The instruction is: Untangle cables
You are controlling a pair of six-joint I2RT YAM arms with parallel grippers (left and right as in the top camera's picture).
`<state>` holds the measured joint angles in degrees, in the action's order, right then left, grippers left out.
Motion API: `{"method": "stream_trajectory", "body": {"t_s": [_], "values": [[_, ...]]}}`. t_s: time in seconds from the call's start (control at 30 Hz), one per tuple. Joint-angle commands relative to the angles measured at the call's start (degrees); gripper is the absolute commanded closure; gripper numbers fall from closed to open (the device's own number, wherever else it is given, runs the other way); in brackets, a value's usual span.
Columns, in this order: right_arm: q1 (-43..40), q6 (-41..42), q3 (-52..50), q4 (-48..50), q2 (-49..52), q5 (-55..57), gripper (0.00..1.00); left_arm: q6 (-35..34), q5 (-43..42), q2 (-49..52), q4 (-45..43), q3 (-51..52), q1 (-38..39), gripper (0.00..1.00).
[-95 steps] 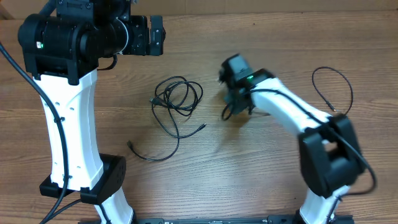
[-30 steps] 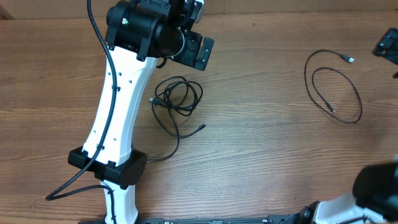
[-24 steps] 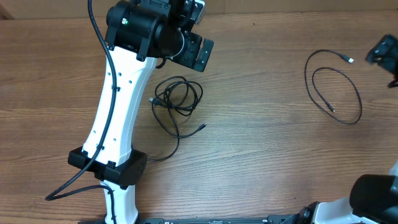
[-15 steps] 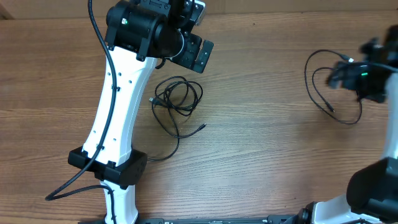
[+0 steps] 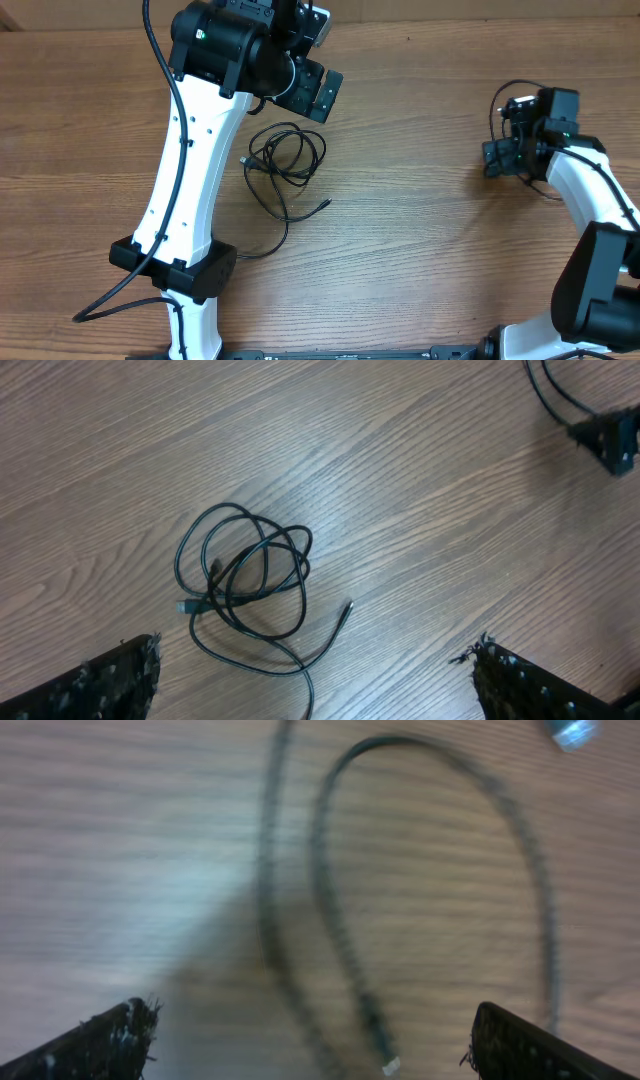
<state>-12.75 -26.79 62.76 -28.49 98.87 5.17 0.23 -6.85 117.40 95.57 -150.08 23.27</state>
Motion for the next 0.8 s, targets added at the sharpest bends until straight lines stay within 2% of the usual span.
{"method": "stream_trajectory", "body": {"t_s": [0.0, 0.33, 0.5, 0.77], "values": [[-3.41, -2.10, -1.22, 4.09, 2.40, 0.50, 0.00, 1.05, -0.70, -0.52, 0.02, -0.24, 0.24, 0.00], [-6.93, -5.57, -1.25, 7.61, 12.13, -11.54, 0.00, 0.44, -0.68, -0.52, -0.33, -0.24, 0.24, 0.00], [-6.82, -6.78, -1.25, 7.43, 13.25, -17.35, 0.00, -1.92, -0.74, -0.52, -2.67, -0.24, 0.24, 0.00], [-6.82, -8.02, -1.27, 5.81, 13.35, -19.45, 0.00, -2.82, -3.32, -0.52, -3.58, -0.24, 0.15, 0.01]]}}
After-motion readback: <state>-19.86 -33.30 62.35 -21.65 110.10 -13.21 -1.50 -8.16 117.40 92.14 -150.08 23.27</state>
